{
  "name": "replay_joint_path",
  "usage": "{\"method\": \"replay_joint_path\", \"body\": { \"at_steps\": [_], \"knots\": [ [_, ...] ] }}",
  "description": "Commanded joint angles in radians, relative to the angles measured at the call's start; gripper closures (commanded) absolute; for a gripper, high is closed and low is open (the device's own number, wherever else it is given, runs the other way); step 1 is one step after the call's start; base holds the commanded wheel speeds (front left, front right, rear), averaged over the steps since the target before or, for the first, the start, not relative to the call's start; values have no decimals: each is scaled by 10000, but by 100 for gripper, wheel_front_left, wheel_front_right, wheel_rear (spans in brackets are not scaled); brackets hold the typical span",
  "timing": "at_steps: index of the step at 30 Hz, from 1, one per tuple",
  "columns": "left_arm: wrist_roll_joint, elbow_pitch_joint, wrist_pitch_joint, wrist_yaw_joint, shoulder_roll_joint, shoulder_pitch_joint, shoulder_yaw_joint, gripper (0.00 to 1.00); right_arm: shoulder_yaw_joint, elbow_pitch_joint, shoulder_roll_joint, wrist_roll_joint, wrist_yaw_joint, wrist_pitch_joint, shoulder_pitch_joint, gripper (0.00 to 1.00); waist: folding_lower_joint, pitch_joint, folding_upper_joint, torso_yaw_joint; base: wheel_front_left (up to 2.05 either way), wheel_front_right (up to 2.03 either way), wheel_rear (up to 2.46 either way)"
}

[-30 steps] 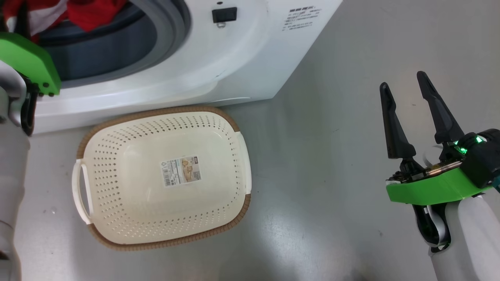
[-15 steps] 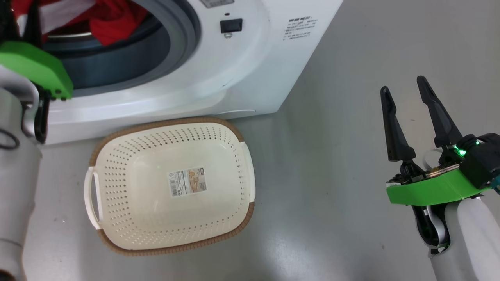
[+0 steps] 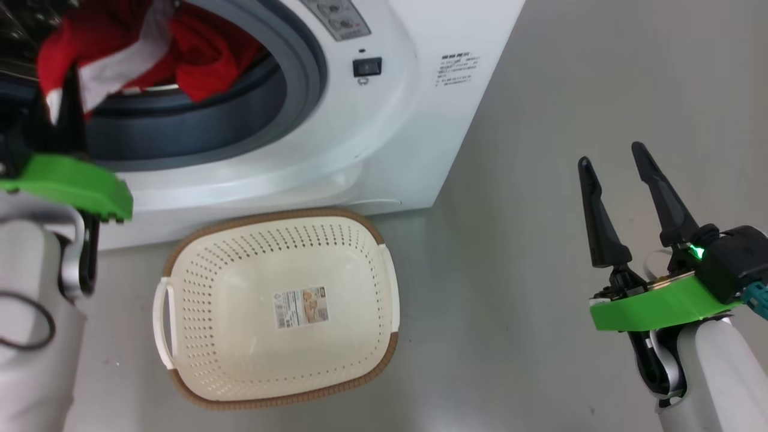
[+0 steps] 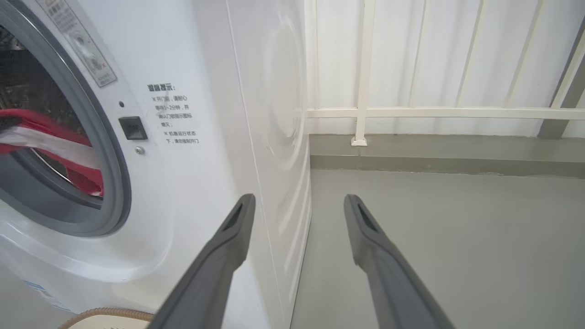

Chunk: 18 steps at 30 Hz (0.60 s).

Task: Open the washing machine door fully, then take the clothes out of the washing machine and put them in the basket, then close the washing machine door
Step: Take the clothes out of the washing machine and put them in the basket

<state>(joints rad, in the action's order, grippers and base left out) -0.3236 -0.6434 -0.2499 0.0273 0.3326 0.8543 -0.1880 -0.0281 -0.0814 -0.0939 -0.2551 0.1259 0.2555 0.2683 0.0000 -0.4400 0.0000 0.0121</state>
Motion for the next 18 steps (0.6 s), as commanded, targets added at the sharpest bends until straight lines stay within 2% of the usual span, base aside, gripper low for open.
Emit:
{"method": "replay_joint_path", "body": {
  "at_steps": [1,9,18],
  "knots": [
    [133,542,-117,127,544,-356,467,100,-259,188,-26,-101,48,63,-209,0,0,384,0,-69,0,0,0],
    [623,2747,-118,294,224,-2236,1121,100,-377,43,-25,-163,48,63,-572,0,0,1353,0,-127,0,0,0],
    [688,4553,-118,461,-76,-4066,1652,100,-455,-109,-58,-304,48,63,-943,0,0,2190,0,-28,0,0,0]
  ]
}}
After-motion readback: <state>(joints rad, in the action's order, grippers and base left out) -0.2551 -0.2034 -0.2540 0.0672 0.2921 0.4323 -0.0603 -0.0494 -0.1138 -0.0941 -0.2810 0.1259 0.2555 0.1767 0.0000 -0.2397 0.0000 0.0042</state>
